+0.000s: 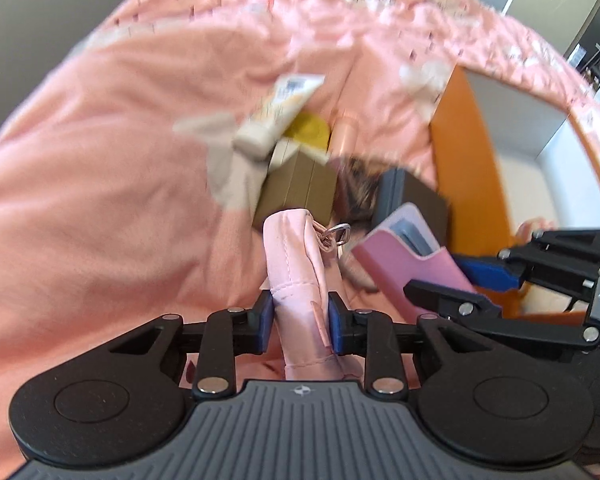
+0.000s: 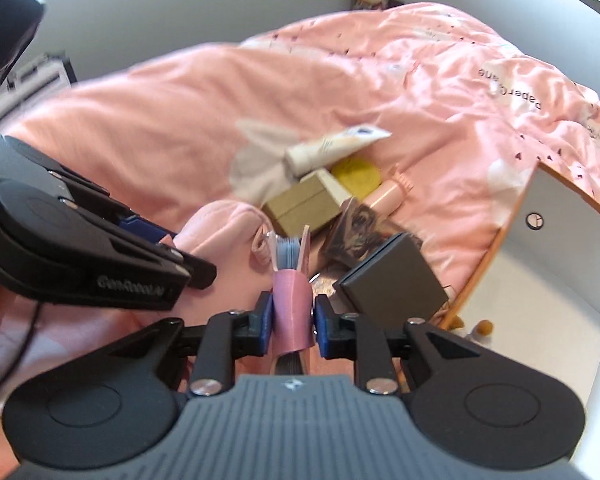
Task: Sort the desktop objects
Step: 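Pinch the pink card holder with the right gripper and lift it, then carry the pink pouch and pink card holder toward the box with both grippers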
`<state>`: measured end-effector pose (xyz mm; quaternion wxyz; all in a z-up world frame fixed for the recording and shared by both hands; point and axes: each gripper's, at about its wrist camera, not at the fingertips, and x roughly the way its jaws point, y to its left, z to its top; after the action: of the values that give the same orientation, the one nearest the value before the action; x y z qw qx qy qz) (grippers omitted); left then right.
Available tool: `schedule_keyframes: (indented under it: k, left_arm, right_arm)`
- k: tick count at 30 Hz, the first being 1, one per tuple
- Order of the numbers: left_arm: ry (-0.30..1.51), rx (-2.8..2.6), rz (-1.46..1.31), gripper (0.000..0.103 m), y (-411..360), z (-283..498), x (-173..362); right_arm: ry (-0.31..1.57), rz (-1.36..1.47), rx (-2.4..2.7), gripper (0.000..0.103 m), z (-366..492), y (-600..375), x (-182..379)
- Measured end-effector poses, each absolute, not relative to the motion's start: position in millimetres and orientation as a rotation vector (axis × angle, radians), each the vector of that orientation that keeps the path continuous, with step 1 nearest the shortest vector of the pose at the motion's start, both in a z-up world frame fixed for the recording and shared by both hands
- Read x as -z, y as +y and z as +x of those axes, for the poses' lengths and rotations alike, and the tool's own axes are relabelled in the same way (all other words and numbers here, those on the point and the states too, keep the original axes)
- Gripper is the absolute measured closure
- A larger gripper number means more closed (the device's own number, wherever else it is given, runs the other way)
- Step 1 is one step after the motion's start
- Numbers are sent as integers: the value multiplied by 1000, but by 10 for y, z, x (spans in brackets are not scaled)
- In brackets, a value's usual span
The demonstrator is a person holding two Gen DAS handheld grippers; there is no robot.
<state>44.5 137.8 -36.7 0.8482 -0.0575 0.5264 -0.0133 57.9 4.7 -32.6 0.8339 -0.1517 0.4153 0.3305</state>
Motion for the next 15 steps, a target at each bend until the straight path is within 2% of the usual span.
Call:
schedule_keyframes:
  k: [9, 15]
  left_arm:
    - [913, 101, -70, 72, 973, 354, -291]
    - [826, 196, -37, 72, 599, 423, -595]
  right_arm:
    - [758, -91, -652, 80, 539, -623, -259]
    - [692, -57, -545, 80, 515, -1025, -476]
